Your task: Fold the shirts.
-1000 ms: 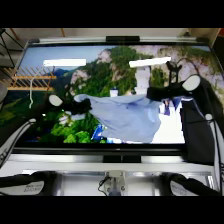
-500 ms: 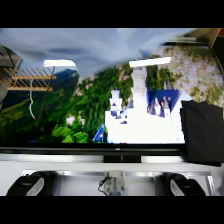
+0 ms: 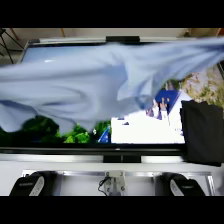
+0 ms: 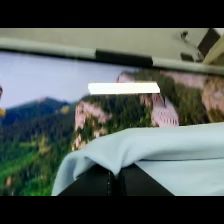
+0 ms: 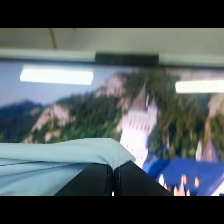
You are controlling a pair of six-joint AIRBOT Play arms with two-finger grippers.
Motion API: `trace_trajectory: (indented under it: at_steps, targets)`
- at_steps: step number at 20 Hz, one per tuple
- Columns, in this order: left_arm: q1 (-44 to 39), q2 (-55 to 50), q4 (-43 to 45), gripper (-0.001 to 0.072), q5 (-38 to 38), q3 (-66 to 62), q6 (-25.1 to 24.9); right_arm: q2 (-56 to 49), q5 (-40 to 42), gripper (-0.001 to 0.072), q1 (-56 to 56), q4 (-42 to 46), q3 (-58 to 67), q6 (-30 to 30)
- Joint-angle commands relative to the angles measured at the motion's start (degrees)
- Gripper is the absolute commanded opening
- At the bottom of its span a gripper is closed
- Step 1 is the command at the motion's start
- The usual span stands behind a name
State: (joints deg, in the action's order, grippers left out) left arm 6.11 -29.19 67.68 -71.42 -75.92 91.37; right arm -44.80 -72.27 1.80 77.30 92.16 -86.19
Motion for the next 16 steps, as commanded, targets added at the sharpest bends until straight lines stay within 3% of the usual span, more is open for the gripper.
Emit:
trace_trajectory:
  at_steps: [1,3,5,10,11,12,14,16]
  targets:
    - [0.17,0.2,-7.74,0.0038,2.08,19.85,-2.62,-7.06,-9.07,0.0058,0.04,1.7,-7.61,-1.66]
    - [-1.16,-0.76,-12.92,0.0038,11.85,32.81,-5.68,-13.44,-2.78,0.0058,0.04,1.6,-14.82,-1.7]
    - [-3.89,-3.45,-17.49,0.0039,22.64,42.23,-5.66,-20.83,6.14,0.0058,0.04,-0.57,-18.36,-1.7]
    - [-11.8,-15.13,-19.85,0.004,38.71,45.2,-7.41,-38.64,26.77,0.0108,0.07,-13.46,-18.53,-7.65]
    - [-12.52,-16.72,-19.76,0.0039,40.04,44.65,-7.48,-40.04,27.87,0.0412,0.04,-16.65,-18.53,-6.95]
    - [-12.68,-18.01,-19.76,0.0039,40.5,43.93,-9.27,-40.37,27.39,0.0662,0.04,-18.8,-18.53,-3.85]
    - [-12.26,-18.86,-19.71,0.004,40.35,42.77,-15.52,-38.77,20.98,0.066,0.2,-17.66,-17.75,-1.09]
    - [-11.76,-18.78,-19.71,0.004,40.3,42.27,-19.89,-35.56,8.33,0.0658,-0.15,-15.63,-17.84,-2.8]
